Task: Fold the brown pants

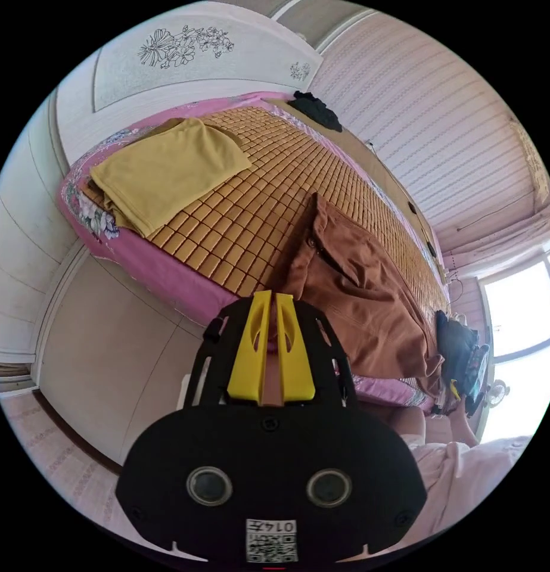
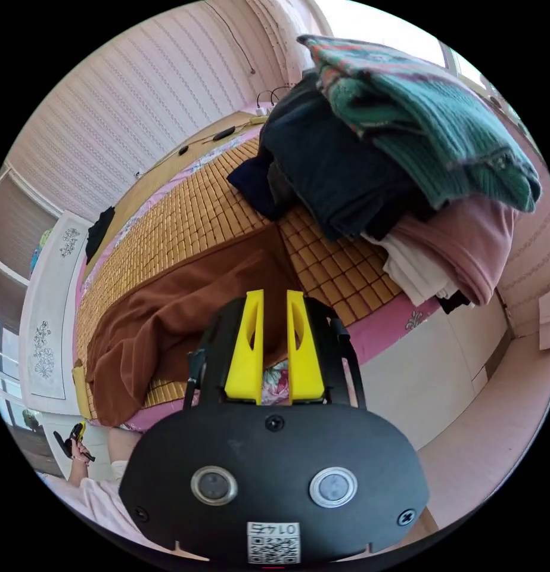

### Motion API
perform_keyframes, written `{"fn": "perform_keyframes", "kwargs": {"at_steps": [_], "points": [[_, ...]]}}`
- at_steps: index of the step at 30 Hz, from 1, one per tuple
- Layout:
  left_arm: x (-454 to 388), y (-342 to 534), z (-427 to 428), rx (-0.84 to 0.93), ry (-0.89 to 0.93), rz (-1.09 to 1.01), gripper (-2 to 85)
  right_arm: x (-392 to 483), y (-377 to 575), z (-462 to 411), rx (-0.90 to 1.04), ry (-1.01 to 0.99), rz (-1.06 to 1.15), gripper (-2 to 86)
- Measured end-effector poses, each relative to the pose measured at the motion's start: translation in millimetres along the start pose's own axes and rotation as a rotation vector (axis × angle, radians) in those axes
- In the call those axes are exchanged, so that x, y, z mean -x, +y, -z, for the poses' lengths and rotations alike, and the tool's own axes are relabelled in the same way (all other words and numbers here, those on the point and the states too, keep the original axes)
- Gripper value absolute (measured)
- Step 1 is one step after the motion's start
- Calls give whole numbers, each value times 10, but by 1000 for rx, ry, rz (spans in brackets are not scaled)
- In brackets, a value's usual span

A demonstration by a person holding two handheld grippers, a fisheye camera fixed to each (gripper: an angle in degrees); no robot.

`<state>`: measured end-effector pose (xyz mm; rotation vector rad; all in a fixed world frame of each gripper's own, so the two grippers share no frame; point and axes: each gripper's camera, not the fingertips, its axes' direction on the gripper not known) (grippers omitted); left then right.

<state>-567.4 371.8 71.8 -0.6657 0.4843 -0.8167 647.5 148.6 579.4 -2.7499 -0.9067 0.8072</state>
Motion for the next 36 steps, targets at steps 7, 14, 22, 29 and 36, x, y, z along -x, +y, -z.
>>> {"fn": "perform_keyframes", "kwargs": {"at_steps": [7, 14, 22, 29, 36], "points": [[-731, -581, -626, 96, -109, -157, 81, 961, -475, -647, 123, -32, 231, 139], [-1338, -979, -1598, 191, -242, -138, 103, 2015, -619, -1749, 303, 153, 487, 78], [-1825, -873, -1983, 177, -465, -343, 90, 2744, -652, -2192, 175, 417, 674, -2], [-2129, -872, -2351, 302, -715, -656, 69, 3210, -1086, -2575, 165, 244, 671, -8], [-2072, -954, -2511, 266, -740, -589, 65, 3614, -1523, -2912, 159, 83, 638, -8]]}}
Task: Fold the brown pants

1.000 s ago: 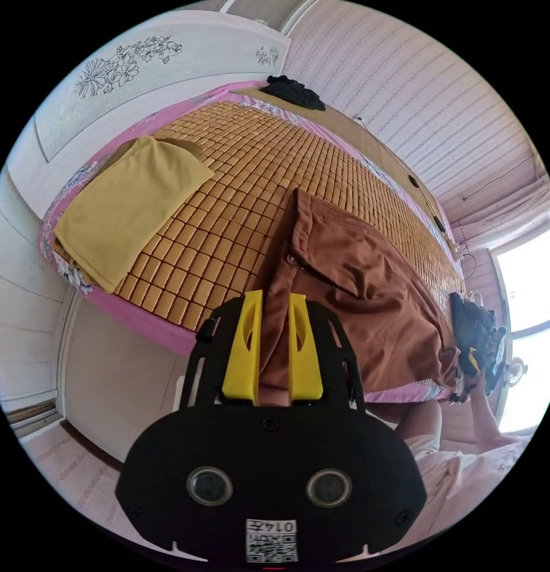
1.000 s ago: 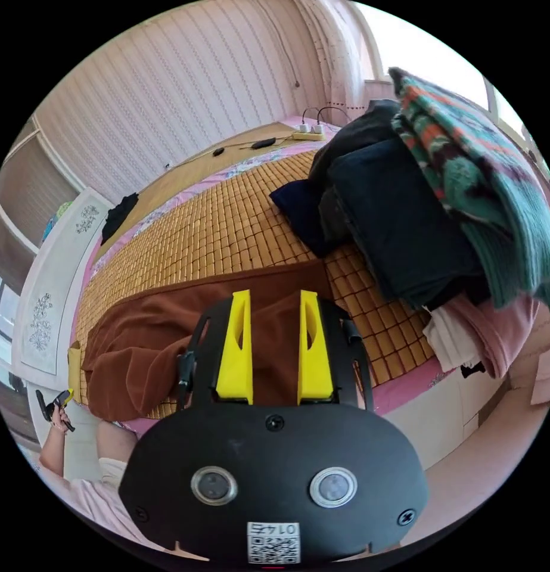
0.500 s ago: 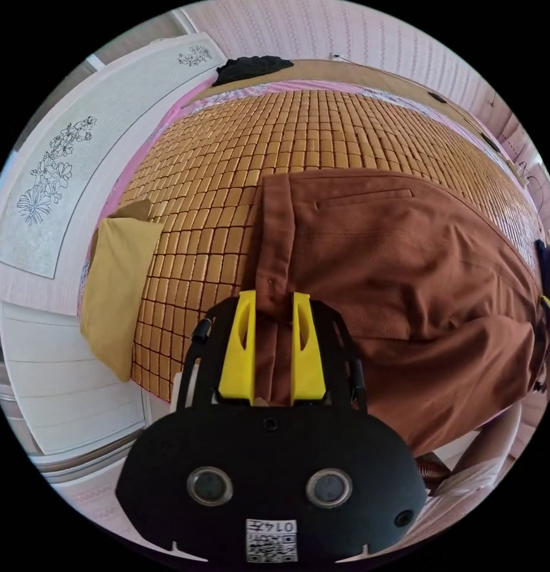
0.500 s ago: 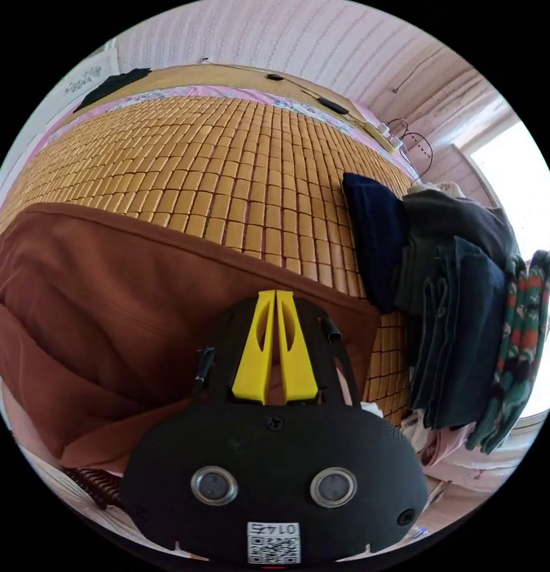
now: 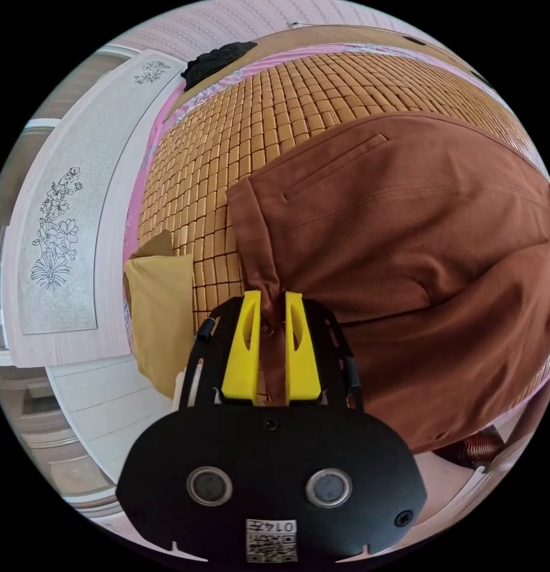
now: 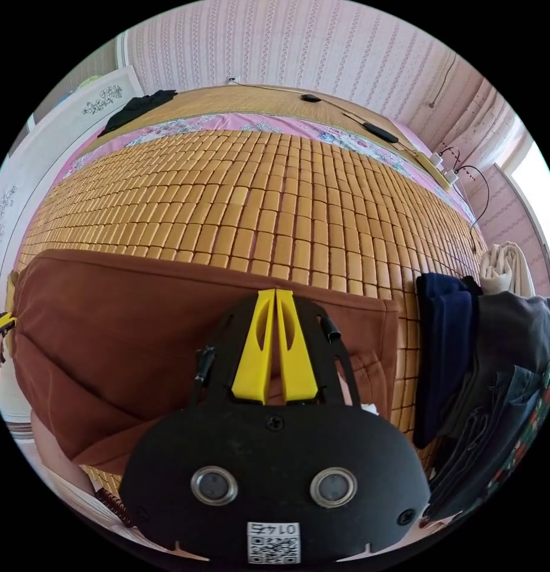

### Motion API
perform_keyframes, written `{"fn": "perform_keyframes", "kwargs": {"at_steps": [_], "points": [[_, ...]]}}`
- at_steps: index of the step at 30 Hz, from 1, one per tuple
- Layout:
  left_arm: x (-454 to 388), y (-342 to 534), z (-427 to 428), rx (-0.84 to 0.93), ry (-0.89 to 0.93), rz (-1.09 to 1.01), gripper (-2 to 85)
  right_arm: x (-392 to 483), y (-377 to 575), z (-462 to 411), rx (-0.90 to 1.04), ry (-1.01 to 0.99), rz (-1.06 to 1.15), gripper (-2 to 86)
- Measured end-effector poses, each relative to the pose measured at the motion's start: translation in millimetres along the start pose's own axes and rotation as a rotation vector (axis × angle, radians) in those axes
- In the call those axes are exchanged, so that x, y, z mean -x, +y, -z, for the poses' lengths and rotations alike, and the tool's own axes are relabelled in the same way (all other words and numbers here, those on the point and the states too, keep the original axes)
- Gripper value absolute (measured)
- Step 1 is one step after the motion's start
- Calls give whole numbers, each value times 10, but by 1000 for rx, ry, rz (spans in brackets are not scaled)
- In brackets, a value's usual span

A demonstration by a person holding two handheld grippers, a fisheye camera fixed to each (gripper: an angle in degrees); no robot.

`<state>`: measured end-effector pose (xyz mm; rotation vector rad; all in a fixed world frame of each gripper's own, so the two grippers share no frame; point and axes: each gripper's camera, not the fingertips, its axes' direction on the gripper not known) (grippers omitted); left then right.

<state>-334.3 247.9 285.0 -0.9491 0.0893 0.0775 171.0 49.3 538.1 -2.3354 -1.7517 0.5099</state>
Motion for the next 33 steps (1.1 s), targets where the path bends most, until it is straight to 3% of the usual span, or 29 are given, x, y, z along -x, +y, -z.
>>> {"fn": "perform_keyframes", "kwargs": {"at_steps": [4, 6, 9, 14, 17, 20, 25, 28, 30, 33], "points": [[-50, 154, 9, -90, 32, 84, 71, -45, -91, 31, 68, -40, -41, -8], [-25, 305, 70, -157, 113, 107, 79, -106, 104, 244, -34, -61, -71, -6], [-82, 640, 291, -300, 215, 96, 80, -149, 504, 390, -61, 90, -114, 9], [-662, 1325, 782, -526, 514, -189, 76, -208, 1071, 463, 8, 29, -169, 104], [-1092, 1489, 821, -504, 617, -273, 84, -243, 1145, 359, 50, 17, -229, 106], [-1504, 1469, 665, -398, 572, -360, 97, -364, 1160, 246, 84, -8, -314, 99], [-1711, 1312, 426, -225, 518, -256, 79, -454, 1210, 272, 171, -35, -209, 24], [-1757, 1250, 441, -141, 480, -281, 33, -745, 1543, 727, -12, -162, -244, 12], [-1773, 1270, 436, -141, 461, -316, 2, -1043, 2173, 1391, -312, -310, -304, 8], [-1703, 1351, 441, -135, 489, -328, -7, -1196, 3197, 1971, -474, -347, -263, 6]]}}
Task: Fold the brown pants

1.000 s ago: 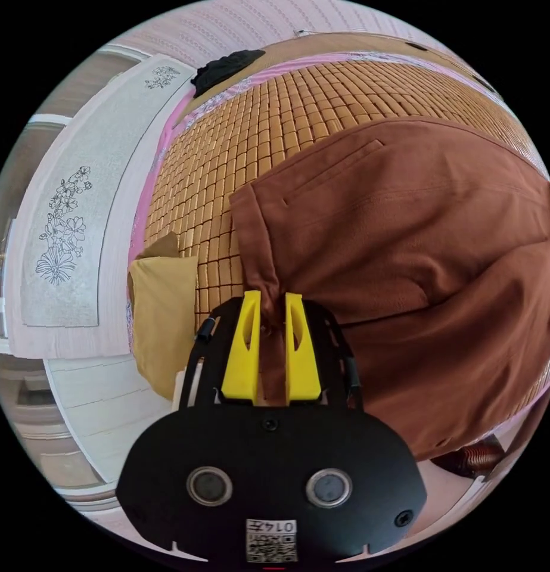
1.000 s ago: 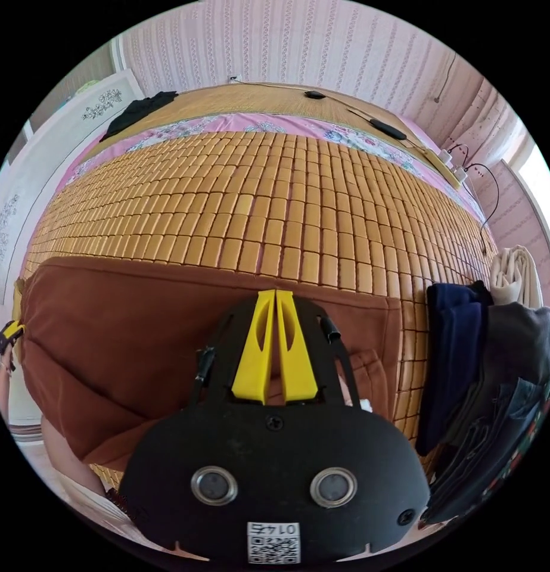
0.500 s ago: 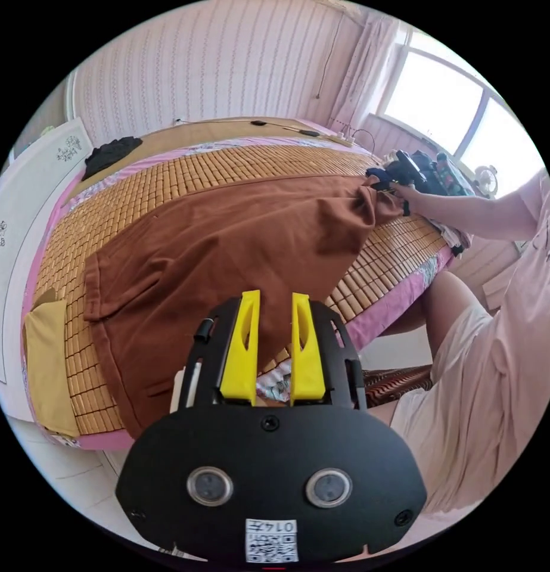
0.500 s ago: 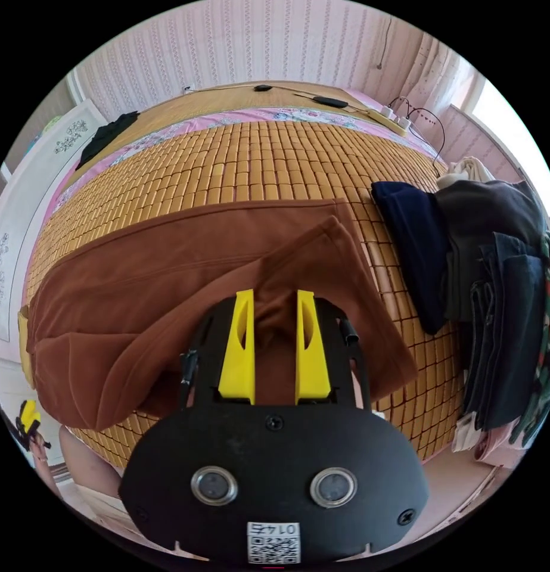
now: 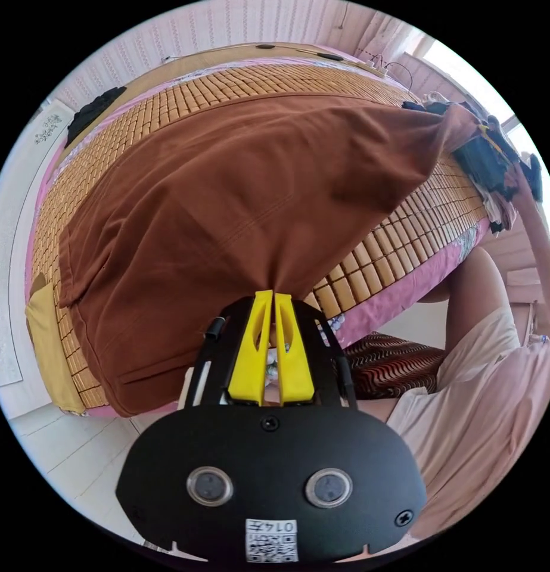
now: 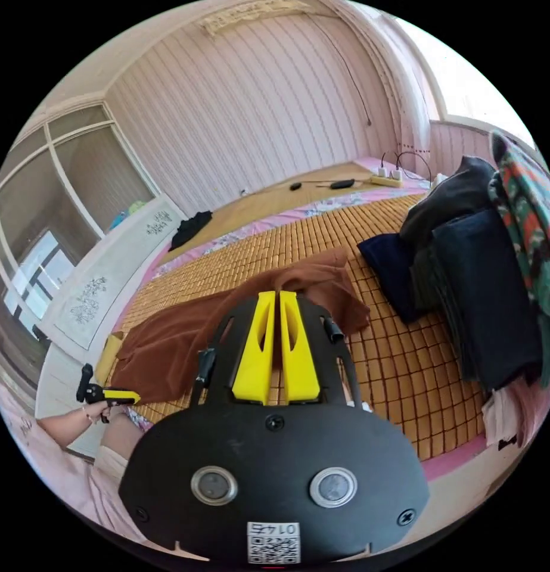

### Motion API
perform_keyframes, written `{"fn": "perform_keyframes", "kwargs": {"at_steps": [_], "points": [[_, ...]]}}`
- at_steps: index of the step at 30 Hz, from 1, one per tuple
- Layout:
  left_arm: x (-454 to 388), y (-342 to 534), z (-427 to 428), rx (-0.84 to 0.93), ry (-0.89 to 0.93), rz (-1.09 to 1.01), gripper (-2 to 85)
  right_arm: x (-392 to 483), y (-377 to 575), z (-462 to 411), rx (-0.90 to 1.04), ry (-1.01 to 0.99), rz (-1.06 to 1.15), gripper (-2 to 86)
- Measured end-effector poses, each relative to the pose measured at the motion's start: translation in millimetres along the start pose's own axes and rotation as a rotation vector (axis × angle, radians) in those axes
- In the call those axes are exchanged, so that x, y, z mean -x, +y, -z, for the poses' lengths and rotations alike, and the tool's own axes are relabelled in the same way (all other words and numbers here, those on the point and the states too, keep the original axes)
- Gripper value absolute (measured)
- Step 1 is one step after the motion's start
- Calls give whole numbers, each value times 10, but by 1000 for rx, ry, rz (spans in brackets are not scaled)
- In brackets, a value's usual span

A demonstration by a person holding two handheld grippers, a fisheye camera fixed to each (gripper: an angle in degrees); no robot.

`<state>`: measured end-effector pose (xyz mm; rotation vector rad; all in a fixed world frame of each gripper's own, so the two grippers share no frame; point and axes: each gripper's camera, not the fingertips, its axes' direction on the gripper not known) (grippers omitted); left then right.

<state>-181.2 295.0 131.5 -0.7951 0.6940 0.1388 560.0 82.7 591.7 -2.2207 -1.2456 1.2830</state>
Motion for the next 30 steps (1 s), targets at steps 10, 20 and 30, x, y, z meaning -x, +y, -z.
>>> {"fn": "perform_keyframes", "kwargs": {"at_steps": [10, 20, 30], "points": [[44, 889, 418, -26, -87, -45, -10, -1028, 1847, 920, 229, 294, -446, 47], [428, 1360, 489, -75, 3, 102, -10, -1600, 1665, 361, 412, 299, -661, 46], [1028, 2179, 695, -172, 54, 347, 3, -1822, 1693, 1158, 305, 116, -551, -1]]}}
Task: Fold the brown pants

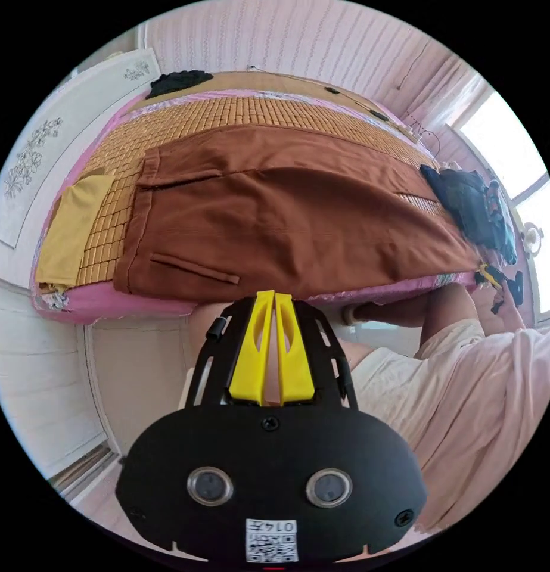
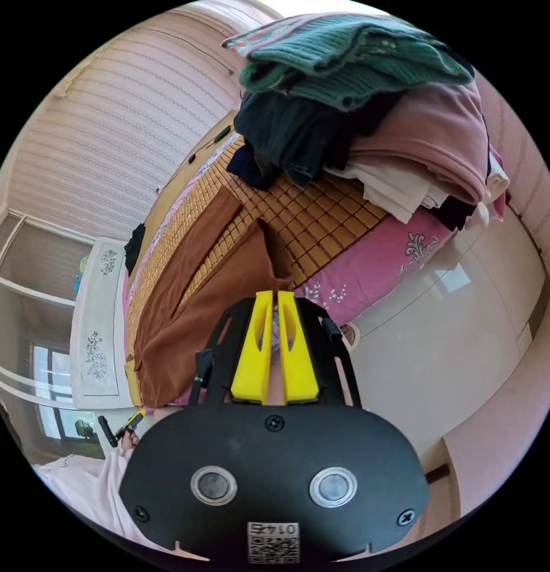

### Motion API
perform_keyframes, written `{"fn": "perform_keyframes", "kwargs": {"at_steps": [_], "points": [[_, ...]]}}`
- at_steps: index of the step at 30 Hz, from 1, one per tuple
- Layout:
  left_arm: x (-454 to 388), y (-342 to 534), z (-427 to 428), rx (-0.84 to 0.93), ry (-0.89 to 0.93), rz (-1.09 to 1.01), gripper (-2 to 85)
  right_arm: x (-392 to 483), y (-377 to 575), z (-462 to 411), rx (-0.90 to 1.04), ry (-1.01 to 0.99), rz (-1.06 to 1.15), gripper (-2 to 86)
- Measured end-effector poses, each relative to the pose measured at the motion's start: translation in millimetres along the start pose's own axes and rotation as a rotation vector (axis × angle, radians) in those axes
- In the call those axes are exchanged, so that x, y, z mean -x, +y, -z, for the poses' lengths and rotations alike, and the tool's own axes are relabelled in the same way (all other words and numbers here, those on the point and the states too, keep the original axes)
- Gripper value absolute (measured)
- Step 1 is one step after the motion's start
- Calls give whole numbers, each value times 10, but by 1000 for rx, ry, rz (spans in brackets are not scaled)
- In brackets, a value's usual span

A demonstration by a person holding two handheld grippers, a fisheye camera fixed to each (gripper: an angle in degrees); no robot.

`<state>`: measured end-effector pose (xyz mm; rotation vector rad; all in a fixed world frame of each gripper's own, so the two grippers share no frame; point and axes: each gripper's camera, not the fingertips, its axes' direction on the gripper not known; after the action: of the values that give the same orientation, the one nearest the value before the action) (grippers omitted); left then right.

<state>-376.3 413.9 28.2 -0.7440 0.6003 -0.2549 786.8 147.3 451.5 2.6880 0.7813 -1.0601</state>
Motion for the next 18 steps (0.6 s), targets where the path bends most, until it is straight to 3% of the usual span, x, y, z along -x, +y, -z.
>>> {"fn": "perform_keyframes", "kwargs": {"at_steps": [5, 10, 14, 18], "points": [[1123, 237, 27, -111, 123, 563, 102, 55, 2, -127, 5, 84, -2, 3], [1811, 401, -111, -173, 303, 875, 120, 137, -103, -79, 20, 89, 13, 6], [1986, 311, -69, -115, 390, 831, 6, 287, -197, 75, 15, 82, 73, 6], [1971, 419, 517, -241, 331, 651, -6, 267, -134, 271, 31, 70, 97, 4]]}}
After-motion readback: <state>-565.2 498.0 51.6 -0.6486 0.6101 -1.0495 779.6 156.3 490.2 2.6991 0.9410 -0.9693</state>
